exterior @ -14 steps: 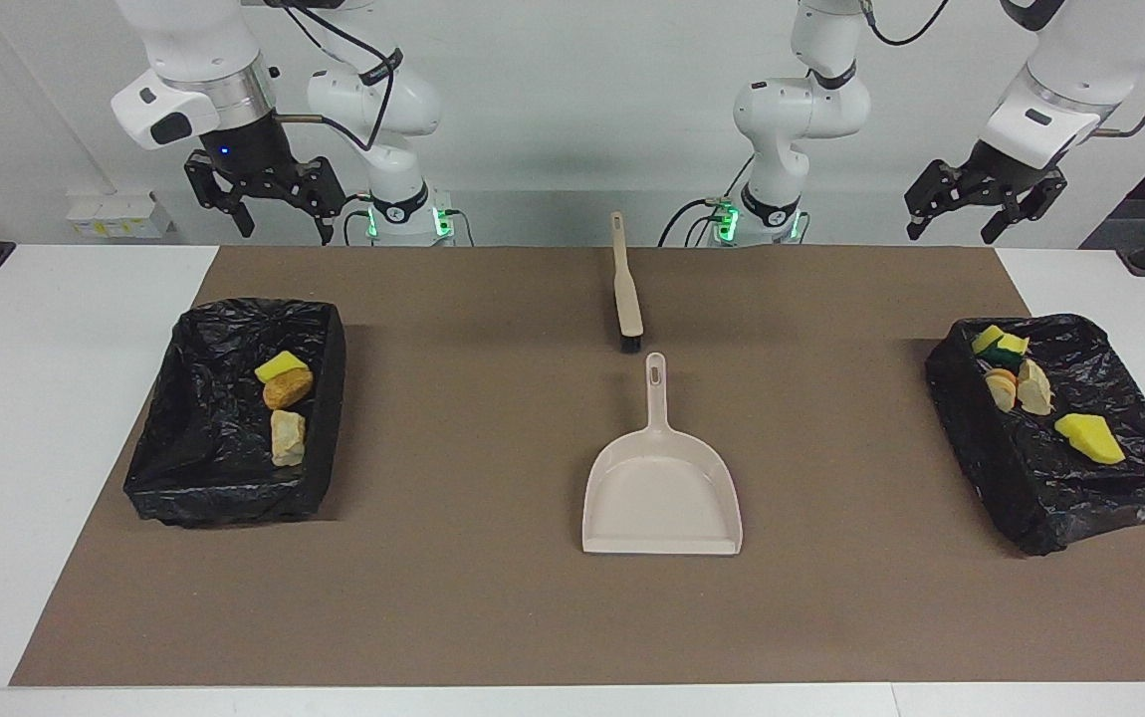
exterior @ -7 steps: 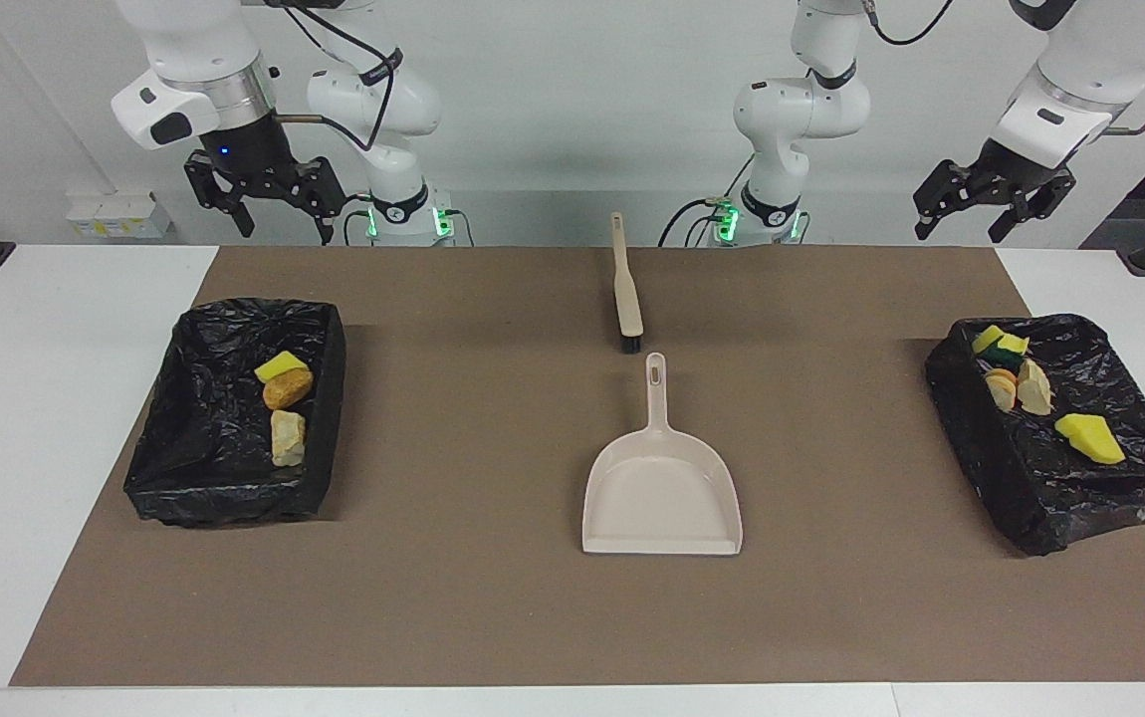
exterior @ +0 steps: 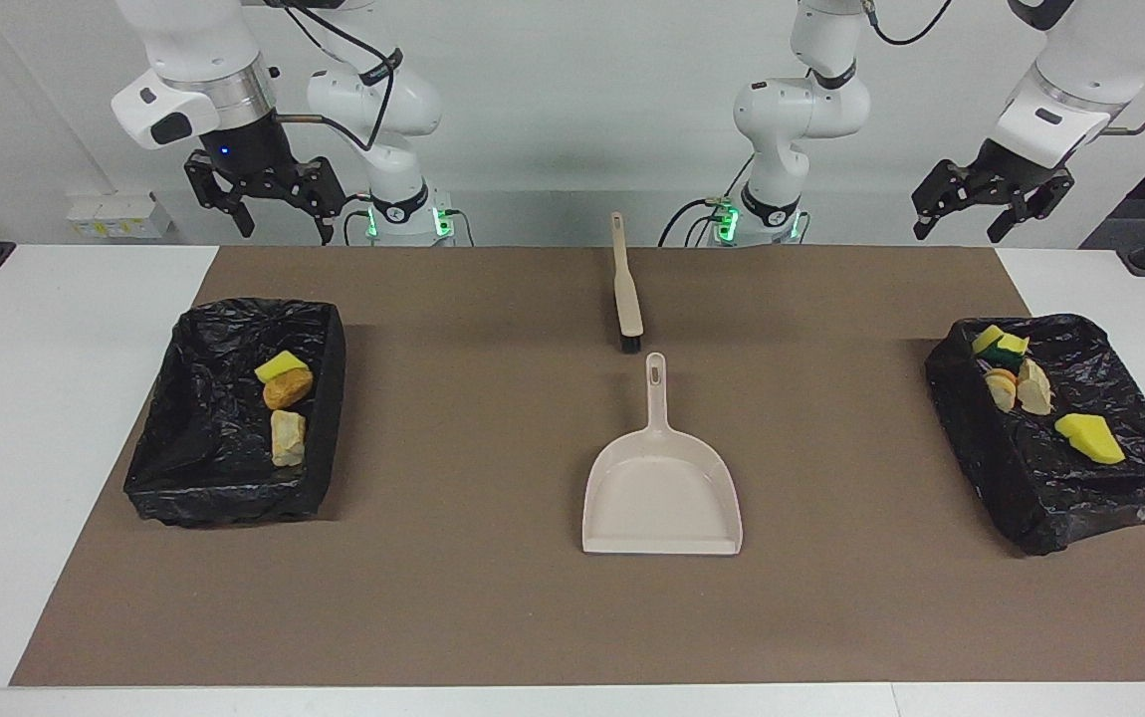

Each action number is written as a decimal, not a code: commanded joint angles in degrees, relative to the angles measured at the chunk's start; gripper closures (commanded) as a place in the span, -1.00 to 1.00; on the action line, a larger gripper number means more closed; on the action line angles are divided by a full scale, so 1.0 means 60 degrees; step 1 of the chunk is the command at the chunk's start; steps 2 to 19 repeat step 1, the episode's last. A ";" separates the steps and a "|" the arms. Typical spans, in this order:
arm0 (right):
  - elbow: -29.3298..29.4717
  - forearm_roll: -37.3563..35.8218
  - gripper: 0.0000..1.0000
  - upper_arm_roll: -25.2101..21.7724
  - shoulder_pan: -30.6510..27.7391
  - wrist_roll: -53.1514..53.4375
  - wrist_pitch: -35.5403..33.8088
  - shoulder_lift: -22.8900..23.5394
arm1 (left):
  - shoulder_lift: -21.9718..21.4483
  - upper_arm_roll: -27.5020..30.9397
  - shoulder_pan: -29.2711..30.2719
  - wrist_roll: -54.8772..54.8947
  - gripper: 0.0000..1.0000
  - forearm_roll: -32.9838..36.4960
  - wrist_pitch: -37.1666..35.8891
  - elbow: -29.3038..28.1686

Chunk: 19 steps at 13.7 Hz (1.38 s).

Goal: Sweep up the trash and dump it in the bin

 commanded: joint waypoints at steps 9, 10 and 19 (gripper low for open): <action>0.0205 0.0071 -1.00 0.0085 -0.0137 -0.0283 -0.0205 0.0095 | -0.0176 0.0032 0.0046 0.0044 -1.00 -0.0067 -0.0075 -0.0163; 0.0205 0.0071 -1.00 0.0085 -0.0137 -0.0283 -0.0205 0.0095 | -0.0176 0.0032 0.0046 0.0044 -1.00 -0.0067 -0.0075 -0.0163; 0.0205 0.0071 -1.00 0.0085 -0.0137 -0.0283 -0.0205 0.0095 | -0.0176 0.0032 0.0046 0.0044 -1.00 -0.0067 -0.0075 -0.0163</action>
